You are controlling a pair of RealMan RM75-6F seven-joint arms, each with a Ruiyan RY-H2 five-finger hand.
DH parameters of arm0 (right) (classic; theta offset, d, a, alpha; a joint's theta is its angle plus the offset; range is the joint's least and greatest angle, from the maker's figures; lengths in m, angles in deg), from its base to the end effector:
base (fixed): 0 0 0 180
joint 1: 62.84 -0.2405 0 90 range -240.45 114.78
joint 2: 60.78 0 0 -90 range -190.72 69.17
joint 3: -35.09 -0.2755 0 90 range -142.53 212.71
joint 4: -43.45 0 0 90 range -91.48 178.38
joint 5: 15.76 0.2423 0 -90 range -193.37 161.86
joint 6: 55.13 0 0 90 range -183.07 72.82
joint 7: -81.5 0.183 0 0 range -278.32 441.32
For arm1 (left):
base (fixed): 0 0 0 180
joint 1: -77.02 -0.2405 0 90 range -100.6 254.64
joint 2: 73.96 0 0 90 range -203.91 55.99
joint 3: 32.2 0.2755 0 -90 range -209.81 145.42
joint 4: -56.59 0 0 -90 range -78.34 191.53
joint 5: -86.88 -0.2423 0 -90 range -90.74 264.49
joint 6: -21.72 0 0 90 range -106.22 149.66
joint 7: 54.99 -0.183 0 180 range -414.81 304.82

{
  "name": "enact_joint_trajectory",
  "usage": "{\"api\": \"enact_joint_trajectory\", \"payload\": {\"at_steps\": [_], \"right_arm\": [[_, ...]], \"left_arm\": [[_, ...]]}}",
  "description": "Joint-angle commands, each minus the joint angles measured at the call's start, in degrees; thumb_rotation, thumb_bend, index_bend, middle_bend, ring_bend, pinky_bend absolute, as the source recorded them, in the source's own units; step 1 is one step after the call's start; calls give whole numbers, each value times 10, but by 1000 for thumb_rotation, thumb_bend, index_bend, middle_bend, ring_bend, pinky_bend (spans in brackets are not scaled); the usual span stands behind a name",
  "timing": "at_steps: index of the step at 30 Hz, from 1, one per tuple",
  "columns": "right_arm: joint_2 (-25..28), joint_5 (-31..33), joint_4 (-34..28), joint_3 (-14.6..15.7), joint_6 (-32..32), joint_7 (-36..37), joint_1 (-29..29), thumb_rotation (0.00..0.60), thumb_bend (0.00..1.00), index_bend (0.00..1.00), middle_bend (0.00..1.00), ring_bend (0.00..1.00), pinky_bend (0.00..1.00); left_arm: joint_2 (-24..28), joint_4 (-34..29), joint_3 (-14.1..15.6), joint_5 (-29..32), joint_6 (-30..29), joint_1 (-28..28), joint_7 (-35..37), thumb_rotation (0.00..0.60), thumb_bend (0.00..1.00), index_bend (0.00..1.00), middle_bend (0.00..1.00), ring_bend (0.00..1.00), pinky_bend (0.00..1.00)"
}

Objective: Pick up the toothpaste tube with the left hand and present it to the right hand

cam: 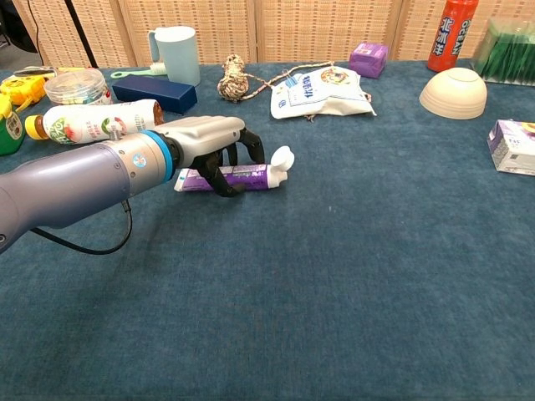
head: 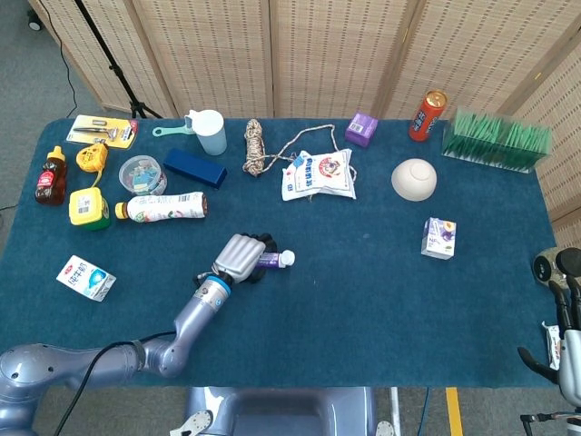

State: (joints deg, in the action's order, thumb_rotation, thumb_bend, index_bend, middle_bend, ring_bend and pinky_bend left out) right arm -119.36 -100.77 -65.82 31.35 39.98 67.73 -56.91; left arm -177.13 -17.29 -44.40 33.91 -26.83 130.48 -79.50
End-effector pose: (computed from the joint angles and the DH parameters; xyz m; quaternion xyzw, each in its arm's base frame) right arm -0.3104 -0.1643 0.1770 0.5241 -0.3809 0.3600 0.6713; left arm -0.0827 0.4072 -0.1513 -0.7706 -0.3973 -0.3464 0.3582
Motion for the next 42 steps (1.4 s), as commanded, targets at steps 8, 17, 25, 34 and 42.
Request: {"api": "enact_joint_trajectory", "payload": {"at_steps": [8,17,25,34,42], "right_arm": [[1,0,0,0,0,1,0,600,0,46,0,0,0],[1,-2,0,0,3,2,2,600,0,45,0,0,0],[1,-5,-1,0,0,1,0,600,0,42,0,0,0],[3,-8,-3,1,-6,5,-3,600,0,43,0,0,0],[5,-13,-1,0,-33,17,-21,600,0,45,0,0,0]], "left_arm": [[0,-2,0,2,-5,0,-1,600,384,339,269,333,338],[2,-11,9,-8,-8,-5,3,600,384,447,342,386,412],[10,-23,17,-30,-17,-14,15,600,431,556,426,463,498],[22,-20,18,-55,-8,-16,40,600,550,594,465,506,544],[71,-48,12,-93,5,-18,85,600,590,607,475,519,556]]}}
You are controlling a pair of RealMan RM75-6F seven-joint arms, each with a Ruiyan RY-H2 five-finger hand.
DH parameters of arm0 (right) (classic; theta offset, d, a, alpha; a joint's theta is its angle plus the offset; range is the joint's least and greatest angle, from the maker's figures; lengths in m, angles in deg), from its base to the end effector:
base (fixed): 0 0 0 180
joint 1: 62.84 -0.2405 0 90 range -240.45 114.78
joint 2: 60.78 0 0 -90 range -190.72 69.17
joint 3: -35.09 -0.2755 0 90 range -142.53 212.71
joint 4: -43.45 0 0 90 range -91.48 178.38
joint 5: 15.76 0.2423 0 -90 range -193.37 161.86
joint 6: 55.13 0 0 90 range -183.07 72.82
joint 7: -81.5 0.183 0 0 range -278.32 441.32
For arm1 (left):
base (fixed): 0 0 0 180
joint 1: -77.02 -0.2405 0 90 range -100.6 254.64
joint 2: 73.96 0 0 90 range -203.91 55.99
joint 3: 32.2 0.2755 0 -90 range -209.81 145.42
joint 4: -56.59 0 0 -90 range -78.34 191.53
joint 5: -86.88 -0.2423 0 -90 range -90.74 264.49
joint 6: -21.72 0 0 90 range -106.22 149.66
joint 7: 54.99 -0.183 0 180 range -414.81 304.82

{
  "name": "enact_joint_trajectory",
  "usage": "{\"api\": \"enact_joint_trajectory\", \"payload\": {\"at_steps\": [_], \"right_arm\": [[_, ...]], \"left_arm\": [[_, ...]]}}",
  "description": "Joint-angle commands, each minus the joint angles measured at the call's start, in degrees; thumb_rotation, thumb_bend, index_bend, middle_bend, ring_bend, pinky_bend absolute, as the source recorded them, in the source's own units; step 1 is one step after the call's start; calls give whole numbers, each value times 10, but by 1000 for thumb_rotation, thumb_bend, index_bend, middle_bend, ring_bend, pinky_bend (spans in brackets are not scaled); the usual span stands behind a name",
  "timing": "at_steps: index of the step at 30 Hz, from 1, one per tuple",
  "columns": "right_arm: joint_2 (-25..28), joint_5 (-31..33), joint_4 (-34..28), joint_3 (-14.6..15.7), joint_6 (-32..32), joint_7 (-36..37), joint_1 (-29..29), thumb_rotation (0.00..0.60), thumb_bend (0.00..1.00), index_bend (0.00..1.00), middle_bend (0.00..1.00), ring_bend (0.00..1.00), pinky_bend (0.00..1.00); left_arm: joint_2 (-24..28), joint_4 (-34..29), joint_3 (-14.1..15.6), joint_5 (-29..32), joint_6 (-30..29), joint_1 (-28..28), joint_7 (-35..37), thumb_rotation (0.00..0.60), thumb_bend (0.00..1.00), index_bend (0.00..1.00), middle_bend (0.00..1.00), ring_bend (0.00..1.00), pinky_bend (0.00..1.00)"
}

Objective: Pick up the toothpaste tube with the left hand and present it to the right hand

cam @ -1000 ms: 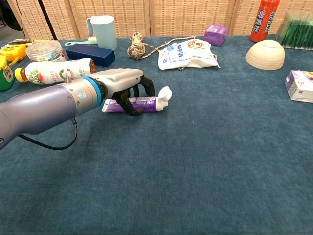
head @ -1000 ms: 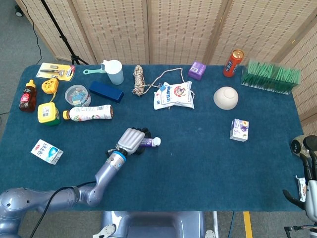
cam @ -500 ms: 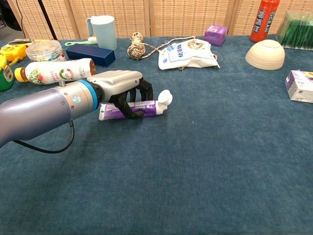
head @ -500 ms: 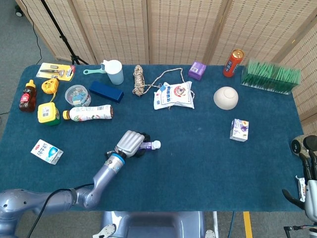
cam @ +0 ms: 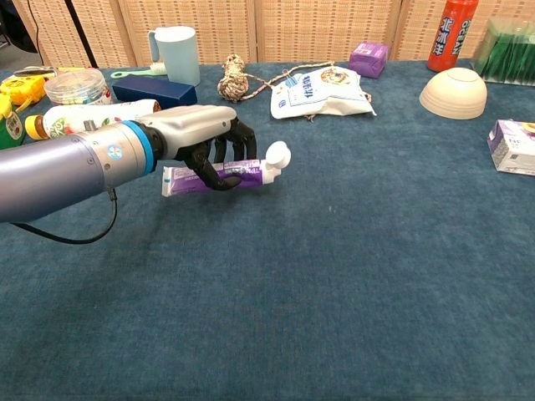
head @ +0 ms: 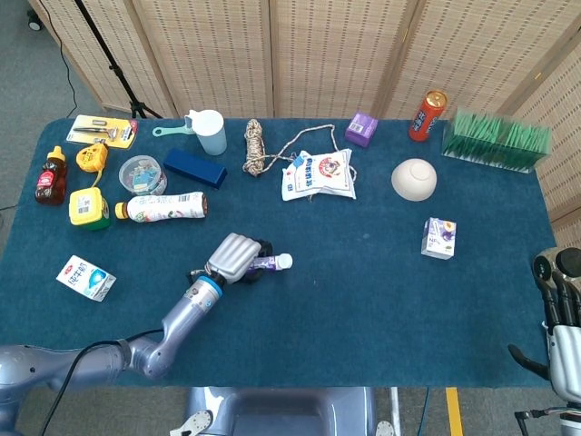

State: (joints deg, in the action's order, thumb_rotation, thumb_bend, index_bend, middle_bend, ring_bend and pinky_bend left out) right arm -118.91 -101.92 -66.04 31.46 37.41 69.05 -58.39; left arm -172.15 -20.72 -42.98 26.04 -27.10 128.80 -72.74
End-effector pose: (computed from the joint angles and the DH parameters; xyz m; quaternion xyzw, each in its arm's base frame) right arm -0.3042 -0.1732 0.1700 0.5426 -0.3873 0.3701 0.6470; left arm -0.0876 0.4047 -0.1270 -0.7764 -0.3810 -0.3716 0.3374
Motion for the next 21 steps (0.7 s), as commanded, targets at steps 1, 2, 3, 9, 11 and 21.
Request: {"api": "enact_joint_trajectory", "payload": {"at_steps": [1,2,3,9,11,21], "right_arm": [[1,-5,1,-2,-18,11,-13,600,0,45,0,0,0],[2,-6,1,-3,-25,17,-18,600,0,46,0,0,0],[3,-7,1,-3,-30,22,-22,600,0,49,0,0,0],[8,-26,6,-9,-70,72,-56,600,0,78,8,0,0],[9,-31,8,-11,-83,93,-67,600,0,87,11,0,0],[-10,-80,30,-20,-143,179,-138,600,0,184,21,0,0]], "left_arm": [[37,-24,-3,-24,8,-2,23,600,590,607,476,520,556],[49,-33,-2,-30,11,-2,28,600,590,607,475,520,556],[58,-40,-2,-35,15,-2,33,600,590,607,476,520,556],[123,-83,2,-67,46,5,59,600,590,598,476,508,556],[142,-96,2,-74,58,9,66,600,590,598,475,506,556],[236,-164,-7,-108,95,40,73,600,590,601,475,506,556]]}}
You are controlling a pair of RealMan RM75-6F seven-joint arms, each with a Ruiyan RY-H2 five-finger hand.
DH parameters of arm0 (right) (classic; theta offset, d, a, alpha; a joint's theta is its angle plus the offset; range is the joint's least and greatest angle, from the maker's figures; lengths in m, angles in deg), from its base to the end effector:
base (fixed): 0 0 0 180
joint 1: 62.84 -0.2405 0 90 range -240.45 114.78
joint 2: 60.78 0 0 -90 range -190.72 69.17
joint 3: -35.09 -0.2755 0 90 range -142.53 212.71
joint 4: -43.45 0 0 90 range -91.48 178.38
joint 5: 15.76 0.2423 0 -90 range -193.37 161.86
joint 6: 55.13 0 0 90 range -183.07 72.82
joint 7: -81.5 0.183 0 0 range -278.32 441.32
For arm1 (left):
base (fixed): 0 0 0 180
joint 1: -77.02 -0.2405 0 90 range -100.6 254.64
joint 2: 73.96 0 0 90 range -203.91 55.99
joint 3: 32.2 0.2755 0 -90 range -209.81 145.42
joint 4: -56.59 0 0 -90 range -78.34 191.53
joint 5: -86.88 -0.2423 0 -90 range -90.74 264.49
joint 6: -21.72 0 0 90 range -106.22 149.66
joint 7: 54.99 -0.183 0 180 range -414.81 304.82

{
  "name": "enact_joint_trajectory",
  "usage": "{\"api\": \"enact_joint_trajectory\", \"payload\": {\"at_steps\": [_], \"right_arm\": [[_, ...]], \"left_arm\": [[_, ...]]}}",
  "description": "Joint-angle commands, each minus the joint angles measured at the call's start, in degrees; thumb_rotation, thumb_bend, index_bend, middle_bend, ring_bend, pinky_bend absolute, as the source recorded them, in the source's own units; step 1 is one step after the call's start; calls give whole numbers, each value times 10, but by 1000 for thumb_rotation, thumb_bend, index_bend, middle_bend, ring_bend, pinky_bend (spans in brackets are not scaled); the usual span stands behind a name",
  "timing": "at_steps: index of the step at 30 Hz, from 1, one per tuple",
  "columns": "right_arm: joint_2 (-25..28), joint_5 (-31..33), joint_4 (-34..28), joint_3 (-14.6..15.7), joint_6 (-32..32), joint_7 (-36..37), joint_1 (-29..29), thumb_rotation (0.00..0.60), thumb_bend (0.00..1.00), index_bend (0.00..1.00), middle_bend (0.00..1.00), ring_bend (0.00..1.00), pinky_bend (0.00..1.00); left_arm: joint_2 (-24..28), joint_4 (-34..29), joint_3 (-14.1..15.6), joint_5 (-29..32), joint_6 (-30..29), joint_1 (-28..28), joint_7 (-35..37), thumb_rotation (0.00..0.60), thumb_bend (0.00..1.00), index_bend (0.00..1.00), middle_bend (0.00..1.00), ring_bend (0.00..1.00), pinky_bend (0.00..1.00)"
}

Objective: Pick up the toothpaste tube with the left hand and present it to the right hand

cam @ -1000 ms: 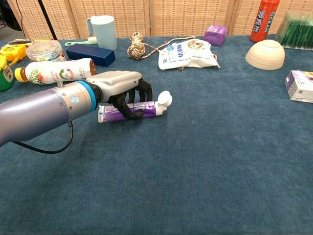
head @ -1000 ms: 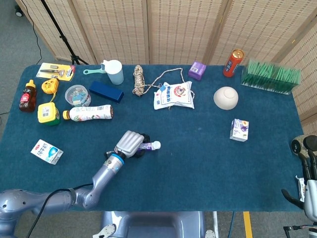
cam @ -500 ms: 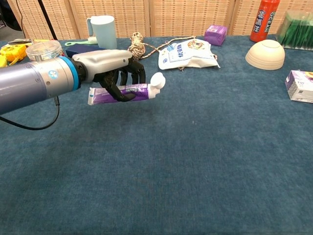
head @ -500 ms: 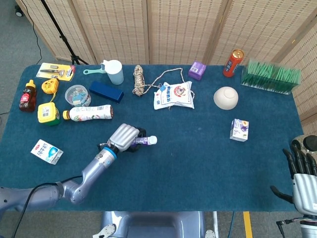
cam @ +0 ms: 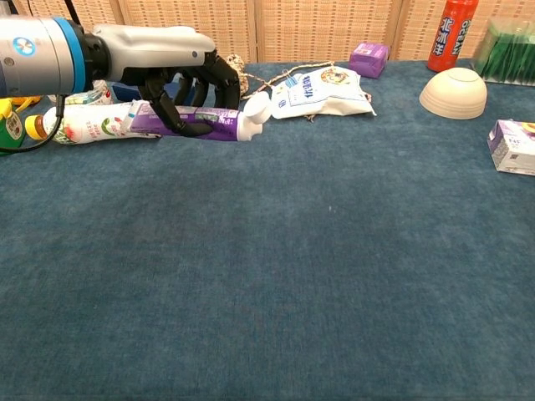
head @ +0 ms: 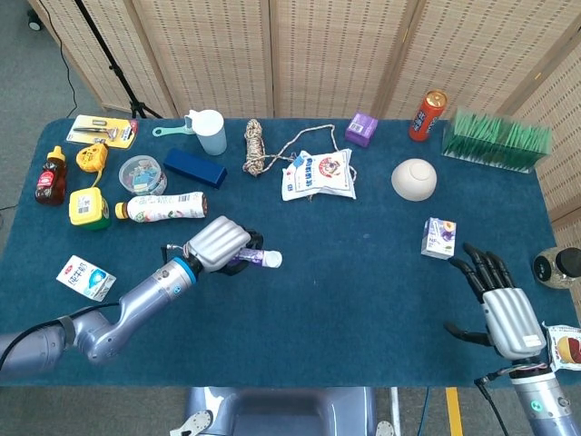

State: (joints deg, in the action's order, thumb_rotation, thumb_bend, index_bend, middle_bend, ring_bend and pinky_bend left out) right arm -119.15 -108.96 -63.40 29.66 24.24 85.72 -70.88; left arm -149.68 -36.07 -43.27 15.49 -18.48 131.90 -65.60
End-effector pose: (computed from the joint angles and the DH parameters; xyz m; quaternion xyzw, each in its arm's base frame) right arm -0.2545 -0.2415 0.1310 0.6190 -0.4161 0.4720 0.4700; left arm -0.0650 0.4113 -0.0305 -0.8388 -0.2930 -0.3556 0.2900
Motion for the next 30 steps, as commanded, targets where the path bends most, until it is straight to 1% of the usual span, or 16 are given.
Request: {"api": "enact_joint_trajectory", "payload": {"at_steps": [1,5,9,14,26,30], "right_arm": [[-11,-12,5,-3,-17,17,-20,600,0,195,22,0,0],[-22,-21,10,-3,-31,32,-40,600,0,257,28,0,0],[-36,-28,14,-3,-45,40,-59,600,0,274,31,0,0],[-59,-37,19,-3,-63,53,-85,600,0,267,31,0,0],[-104,-39,28,-7,-98,83,-139,600,0,224,14,0,0],[-117,-35,34,-10,-103,87,-152,600,0,240,13,0,0]], "left_arm": [[16,-15,-6,-3,14,14,3,600,590,601,475,506,556],[28,-25,-10,1,29,29,1,600,590,601,475,506,556],[31,-29,-17,14,39,48,-8,600,590,601,475,506,556],[22,-24,-23,45,54,75,-19,600,590,601,475,506,556],[-18,-2,-20,120,66,133,-62,600,590,602,475,507,556],[-30,7,-17,142,66,152,-74,600,590,602,475,507,556]]}}
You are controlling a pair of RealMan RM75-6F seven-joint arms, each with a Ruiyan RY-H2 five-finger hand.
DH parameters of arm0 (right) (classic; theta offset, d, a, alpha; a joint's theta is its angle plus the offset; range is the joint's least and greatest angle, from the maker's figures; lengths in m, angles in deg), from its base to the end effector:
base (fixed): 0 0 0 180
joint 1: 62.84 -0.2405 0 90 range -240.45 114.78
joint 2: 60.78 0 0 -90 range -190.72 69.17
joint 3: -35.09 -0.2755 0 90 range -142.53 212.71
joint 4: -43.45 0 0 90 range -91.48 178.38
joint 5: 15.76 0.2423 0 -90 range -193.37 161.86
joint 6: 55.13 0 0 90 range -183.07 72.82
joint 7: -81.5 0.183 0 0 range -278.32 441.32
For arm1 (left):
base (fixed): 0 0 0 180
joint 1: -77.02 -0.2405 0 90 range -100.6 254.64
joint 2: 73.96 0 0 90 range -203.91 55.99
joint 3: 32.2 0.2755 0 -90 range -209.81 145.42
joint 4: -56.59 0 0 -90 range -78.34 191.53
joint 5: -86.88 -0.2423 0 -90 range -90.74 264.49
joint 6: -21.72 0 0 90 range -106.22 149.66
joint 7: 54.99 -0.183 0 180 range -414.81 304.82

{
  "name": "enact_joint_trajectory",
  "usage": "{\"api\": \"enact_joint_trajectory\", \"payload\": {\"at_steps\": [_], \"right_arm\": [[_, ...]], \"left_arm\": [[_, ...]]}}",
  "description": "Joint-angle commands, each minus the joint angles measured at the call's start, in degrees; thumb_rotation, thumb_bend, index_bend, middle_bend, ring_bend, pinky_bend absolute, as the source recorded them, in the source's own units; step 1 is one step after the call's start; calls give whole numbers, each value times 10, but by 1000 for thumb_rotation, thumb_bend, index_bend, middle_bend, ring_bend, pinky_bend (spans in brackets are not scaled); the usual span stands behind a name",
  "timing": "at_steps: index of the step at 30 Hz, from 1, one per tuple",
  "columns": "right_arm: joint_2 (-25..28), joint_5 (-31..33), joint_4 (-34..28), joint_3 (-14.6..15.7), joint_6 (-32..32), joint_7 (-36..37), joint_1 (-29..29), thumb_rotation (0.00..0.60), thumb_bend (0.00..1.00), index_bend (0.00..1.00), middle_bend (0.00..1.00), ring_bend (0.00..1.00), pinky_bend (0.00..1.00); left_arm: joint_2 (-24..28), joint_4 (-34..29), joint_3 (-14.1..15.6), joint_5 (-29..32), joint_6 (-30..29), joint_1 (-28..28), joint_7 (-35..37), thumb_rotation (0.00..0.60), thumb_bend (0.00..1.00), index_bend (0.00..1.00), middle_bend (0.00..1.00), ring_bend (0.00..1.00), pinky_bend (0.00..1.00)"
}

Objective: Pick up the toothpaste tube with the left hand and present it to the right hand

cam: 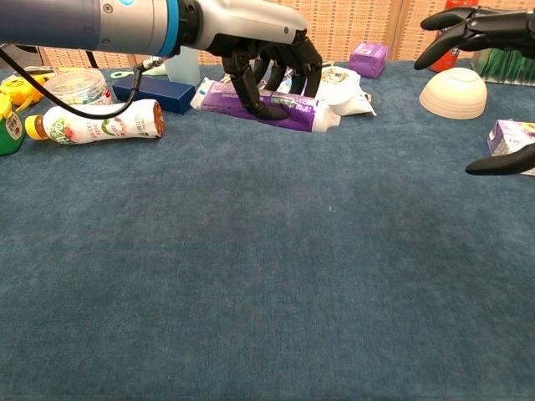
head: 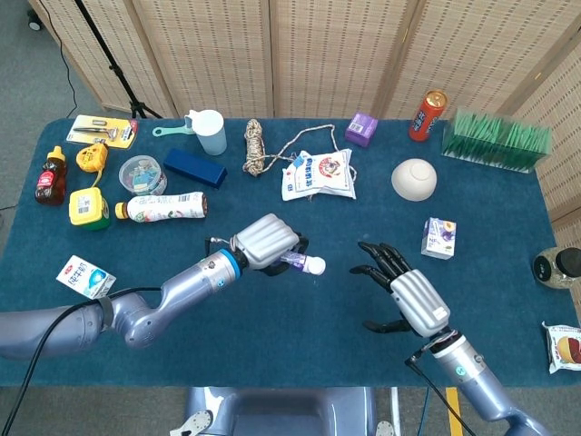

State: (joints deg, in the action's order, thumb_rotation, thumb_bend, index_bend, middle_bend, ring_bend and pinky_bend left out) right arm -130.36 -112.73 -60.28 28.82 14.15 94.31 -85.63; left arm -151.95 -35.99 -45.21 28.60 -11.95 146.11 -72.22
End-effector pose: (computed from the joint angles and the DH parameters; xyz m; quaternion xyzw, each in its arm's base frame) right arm -0.1676 -0.2884 0.0483 0.6681 -0.4330 0.5350 0.2827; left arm 0.0261 0.4174 -0.0537 -0.8698 -0.2600 -0.3405 0.2449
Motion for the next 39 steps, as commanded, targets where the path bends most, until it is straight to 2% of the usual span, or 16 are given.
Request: {"api": "enact_joint_trajectory", "payload": {"at_steps": [1,16,21,29,39], "right_arm": [[-6,3,4,-1,-3,1,-6,600,0,244,12,0,0],[-36,17,18,-1,-14,5,-38,600,0,307,12,0,0],[-41,22,22,1,-14,4,-44,600,0,360,12,0,0],[-49,29,27,2,-15,4,-53,600,0,307,8,0,0],[-57,54,35,-4,-33,1,-69,600,0,302,6,0,0]], "left_arm": [[-9,7,3,14,0,12,-9,600,590,602,475,507,556],[-35,36,10,77,-4,62,-24,600,590,602,475,506,556],[-41,44,14,88,-3,75,-26,600,590,601,475,507,556],[-48,51,19,98,-4,89,-26,600,590,602,475,507,556],[-54,49,25,94,-8,99,-22,600,590,601,475,507,556]]}}
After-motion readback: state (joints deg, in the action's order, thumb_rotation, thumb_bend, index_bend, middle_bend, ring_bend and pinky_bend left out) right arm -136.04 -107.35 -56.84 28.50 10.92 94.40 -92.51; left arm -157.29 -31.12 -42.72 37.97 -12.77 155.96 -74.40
